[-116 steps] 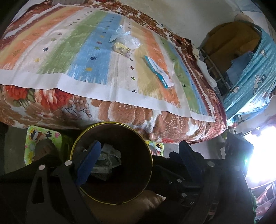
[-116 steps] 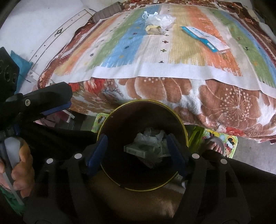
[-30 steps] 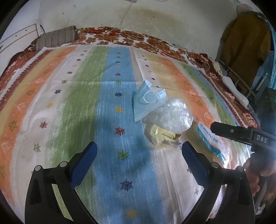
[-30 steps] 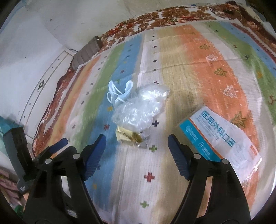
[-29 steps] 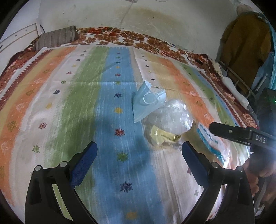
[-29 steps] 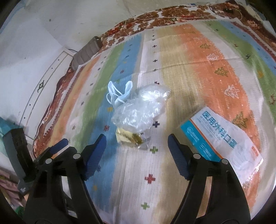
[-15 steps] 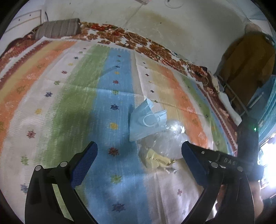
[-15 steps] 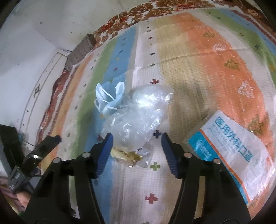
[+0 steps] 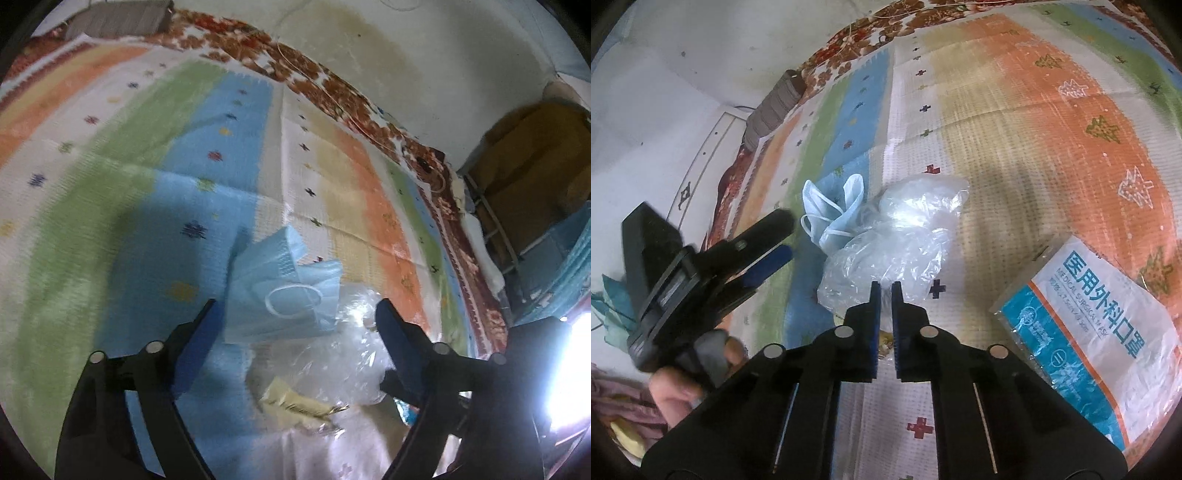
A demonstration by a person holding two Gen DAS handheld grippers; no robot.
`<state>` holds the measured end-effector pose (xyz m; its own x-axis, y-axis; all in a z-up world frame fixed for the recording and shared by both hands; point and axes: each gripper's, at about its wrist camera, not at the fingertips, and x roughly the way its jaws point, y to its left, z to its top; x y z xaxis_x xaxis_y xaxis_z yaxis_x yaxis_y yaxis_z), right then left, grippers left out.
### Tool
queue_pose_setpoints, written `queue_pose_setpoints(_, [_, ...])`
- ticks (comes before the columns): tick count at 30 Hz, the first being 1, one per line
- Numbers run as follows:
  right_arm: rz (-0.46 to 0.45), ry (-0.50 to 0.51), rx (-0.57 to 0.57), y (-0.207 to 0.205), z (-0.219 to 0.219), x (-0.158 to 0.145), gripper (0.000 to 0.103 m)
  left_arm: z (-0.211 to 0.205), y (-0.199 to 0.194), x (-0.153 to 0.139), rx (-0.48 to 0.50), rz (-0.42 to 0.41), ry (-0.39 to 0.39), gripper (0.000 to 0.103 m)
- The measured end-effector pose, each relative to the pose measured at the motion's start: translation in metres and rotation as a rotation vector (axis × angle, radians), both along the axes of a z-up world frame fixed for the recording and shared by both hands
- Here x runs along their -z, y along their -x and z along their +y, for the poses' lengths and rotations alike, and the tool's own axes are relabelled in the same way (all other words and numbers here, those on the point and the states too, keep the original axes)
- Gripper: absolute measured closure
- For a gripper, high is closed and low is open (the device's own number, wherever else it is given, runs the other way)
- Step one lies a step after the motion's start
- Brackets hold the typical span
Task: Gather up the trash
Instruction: 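Grasp the clear plastic bag with the right gripper while the left grasps the blue mask, then lift and carry the plastic bag and blue mask over the bin with both grippers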
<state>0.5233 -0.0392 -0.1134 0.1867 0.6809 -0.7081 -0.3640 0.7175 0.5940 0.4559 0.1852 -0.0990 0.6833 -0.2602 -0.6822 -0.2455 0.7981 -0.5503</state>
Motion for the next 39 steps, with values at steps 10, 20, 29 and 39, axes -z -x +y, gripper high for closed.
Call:
queue_pose_setpoints(10, [-0.114, 0.048, -0.018, 0.005, 0.000, -0.021, 0.103, 0.002, 0.000, 0.004, -0.017, 0.047, -0.086, 0.102])
queue_pose_setpoints(20, [-0.246, 0.144, -0.018, 0.012, -0.007, -0.048, 0.103, 0.019, 0.015, -0.011, -0.059, 0.057, -0.123, 0.103])
queue_pose_setpoints(29, [-0.308, 0.168, -0.021, 0.027, -0.015, -0.075, 0.103, 0.010, 0.035, -0.052, -0.031, 0.050, -0.211, 0.103])
queue_pose_setpoints(39, [-0.408, 0.263, -0.043, 0.069, -0.032, -0.101, 0.103, -0.020, 0.070, -0.077, -0.015, 0.076, -0.271, 0.103])
